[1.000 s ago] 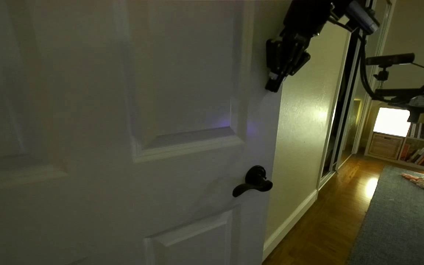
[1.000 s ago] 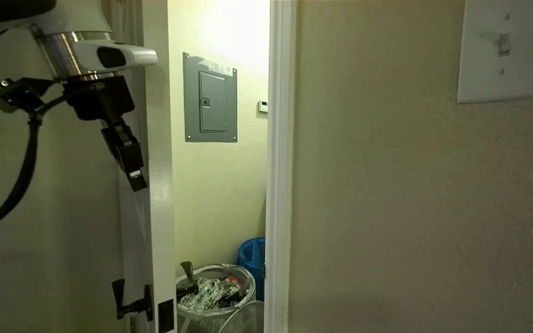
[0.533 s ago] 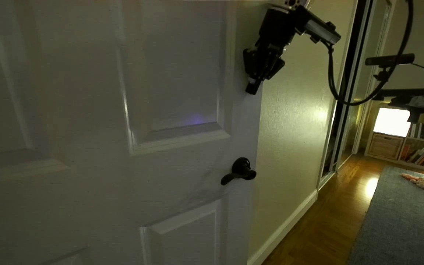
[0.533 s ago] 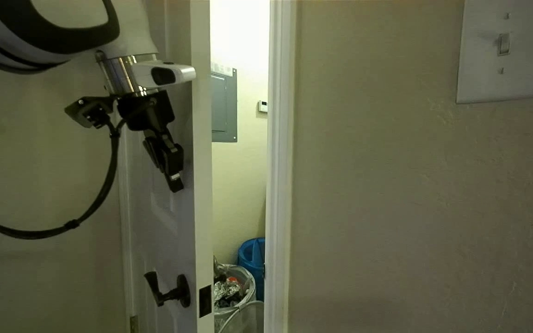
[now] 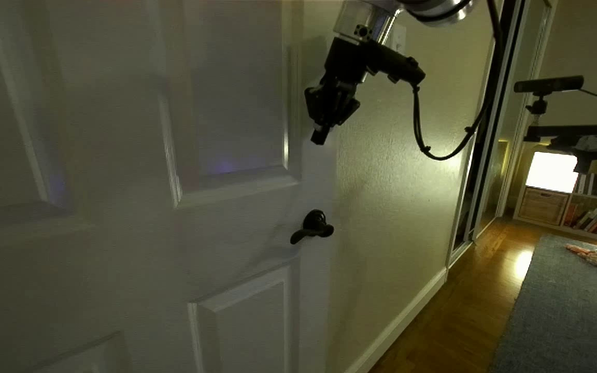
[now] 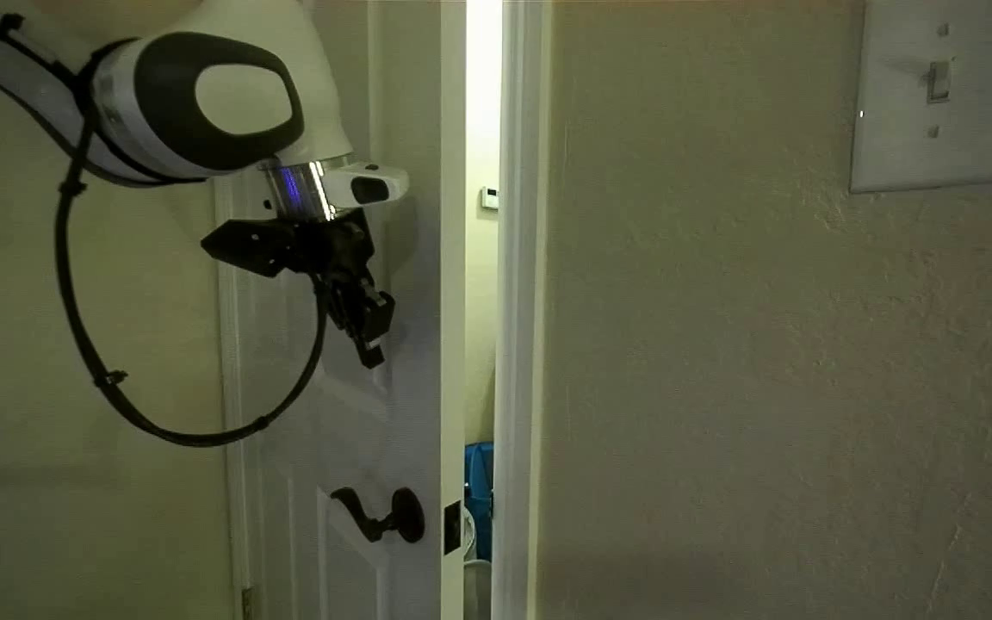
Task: Close the door
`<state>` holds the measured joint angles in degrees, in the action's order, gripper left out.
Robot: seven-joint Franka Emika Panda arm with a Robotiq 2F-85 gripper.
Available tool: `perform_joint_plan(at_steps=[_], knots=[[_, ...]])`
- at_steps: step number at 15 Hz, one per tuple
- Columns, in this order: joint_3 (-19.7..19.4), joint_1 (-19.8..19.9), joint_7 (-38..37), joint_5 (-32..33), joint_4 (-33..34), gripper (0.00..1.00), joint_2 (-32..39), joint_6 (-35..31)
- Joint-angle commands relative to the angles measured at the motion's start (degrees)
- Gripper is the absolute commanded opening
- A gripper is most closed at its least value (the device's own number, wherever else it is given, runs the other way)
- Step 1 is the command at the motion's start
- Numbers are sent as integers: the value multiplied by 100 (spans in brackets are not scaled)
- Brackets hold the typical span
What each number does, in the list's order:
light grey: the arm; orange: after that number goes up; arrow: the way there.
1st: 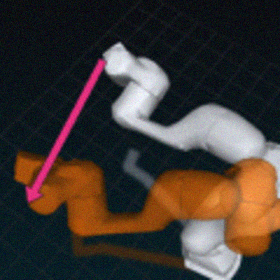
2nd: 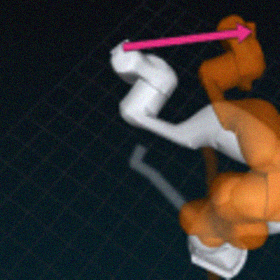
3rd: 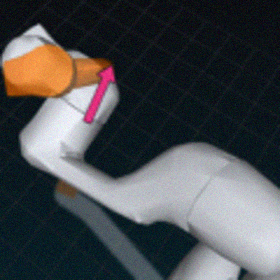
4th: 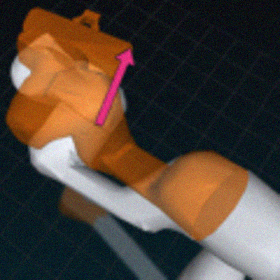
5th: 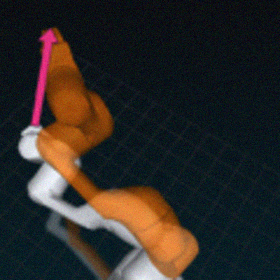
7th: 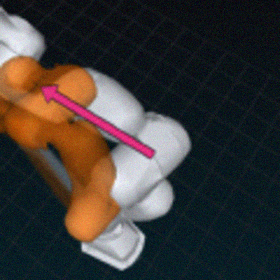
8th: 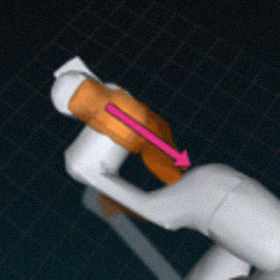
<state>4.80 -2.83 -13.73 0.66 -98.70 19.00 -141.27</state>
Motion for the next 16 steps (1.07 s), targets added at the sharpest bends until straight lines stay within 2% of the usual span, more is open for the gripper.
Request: perform_joint_plan(at_steps=[1, 9, 16], knots=[[-160, -162, 201, 103, 673, 7, 474, 62], [-261, -322, 545, 242, 1744, 7, 1247, 93], [-300, -432, 691, 326, 2269, 7, 1651, 25]])
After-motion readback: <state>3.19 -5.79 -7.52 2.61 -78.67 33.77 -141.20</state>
